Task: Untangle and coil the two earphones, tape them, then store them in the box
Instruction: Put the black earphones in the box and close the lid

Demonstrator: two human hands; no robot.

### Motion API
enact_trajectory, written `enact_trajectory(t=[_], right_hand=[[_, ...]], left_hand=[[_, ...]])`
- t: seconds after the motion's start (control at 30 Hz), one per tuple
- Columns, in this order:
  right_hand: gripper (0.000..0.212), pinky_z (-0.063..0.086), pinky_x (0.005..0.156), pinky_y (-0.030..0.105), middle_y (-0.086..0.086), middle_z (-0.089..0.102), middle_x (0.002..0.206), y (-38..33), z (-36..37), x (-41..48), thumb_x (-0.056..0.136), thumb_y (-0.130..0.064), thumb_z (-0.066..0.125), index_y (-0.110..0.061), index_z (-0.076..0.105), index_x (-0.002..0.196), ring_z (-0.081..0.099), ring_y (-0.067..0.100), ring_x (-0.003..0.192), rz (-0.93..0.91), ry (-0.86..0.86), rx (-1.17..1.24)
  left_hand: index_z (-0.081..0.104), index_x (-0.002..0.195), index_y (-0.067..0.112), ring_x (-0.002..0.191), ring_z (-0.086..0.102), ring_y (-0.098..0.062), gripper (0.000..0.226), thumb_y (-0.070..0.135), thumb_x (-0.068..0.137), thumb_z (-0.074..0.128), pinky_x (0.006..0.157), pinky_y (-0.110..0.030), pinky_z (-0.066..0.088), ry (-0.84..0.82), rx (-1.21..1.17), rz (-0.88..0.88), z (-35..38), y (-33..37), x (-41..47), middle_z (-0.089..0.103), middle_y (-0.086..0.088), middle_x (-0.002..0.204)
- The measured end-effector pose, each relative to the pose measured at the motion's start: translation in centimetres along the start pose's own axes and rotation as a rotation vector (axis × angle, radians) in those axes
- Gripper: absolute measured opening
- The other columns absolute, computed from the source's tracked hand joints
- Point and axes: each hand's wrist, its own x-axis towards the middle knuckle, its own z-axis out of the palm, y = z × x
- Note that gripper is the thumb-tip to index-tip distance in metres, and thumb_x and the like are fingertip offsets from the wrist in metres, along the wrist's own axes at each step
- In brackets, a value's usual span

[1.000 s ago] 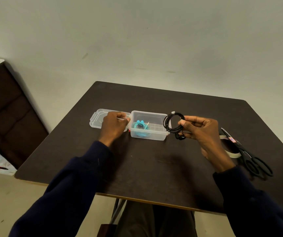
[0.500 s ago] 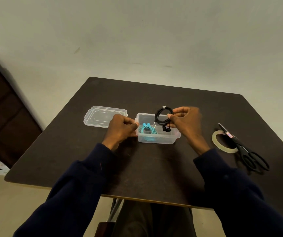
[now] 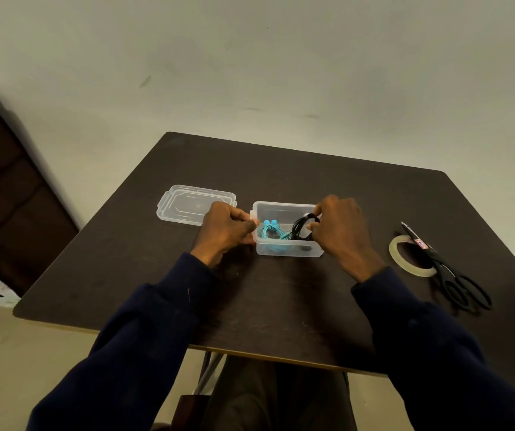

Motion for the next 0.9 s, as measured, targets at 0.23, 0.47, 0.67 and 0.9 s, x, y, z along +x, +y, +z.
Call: enact_trajectory(t=[0.23,0.47,0.67,0.9], right_hand=[[0.034,0.047,0.094,0.037,0.011,0.062,0.118,1.2,0.0,0.3,0.093,-0.032,0.072,-0.011,0.069,0.120,0.047,0.028,0.117,-0.054,0.038,-0.193],[0.040,0.047,0.100,0.045,0.016,0.056,0.130,-0.1,-0.8,0.8,0.092,-0.026,0.073,-0.009,0.060,0.127,0.044,0.034,0.128,-0.119,-0.051,-0.332],[0.036,0.050,0.095,0.045,0.017,0.058,0.123,-0.4,-0.5,1.8,0.086,-0.013,0.078,-0.003,0.062,0.117,0.049,0.035,0.122,-0.075,-0.020,-0.188],[0.011,0.046,0.056,0.006,0.000,0.070,0.081,2.9,1.0,1.1,0.091,-0.018,0.075,-0.008,0.079,0.087,0.062,0.003,0.065,0.023,0.044,0.334]], left_hand=[[0.073,0.100,0.007,0.088,0.075,-0.017,0.015,0.019,0.091,0.072,0.081,-0.041,0.063,0.002,-0.006,0.010,0.2,0.0,0.0,0.074,-0.009,0.107],[0.072,0.101,0.008,0.090,0.076,-0.020,0.018,0.021,0.090,0.073,0.083,-0.045,0.063,0.001,0.002,0.000,0.1,-0.2,0.2,0.074,-0.010,0.107],[0.073,0.101,0.007,0.089,0.075,-0.019,0.018,0.021,0.090,0.074,0.082,-0.044,0.063,0.006,0.010,0.013,0.1,-0.1,0.1,0.074,-0.010,0.107],[0.073,0.098,0.011,0.086,0.075,-0.015,0.011,0.019,0.091,0.072,0.077,-0.034,0.064,0.018,-0.050,0.022,0.3,-0.3,-0.4,0.075,-0.007,0.106]])
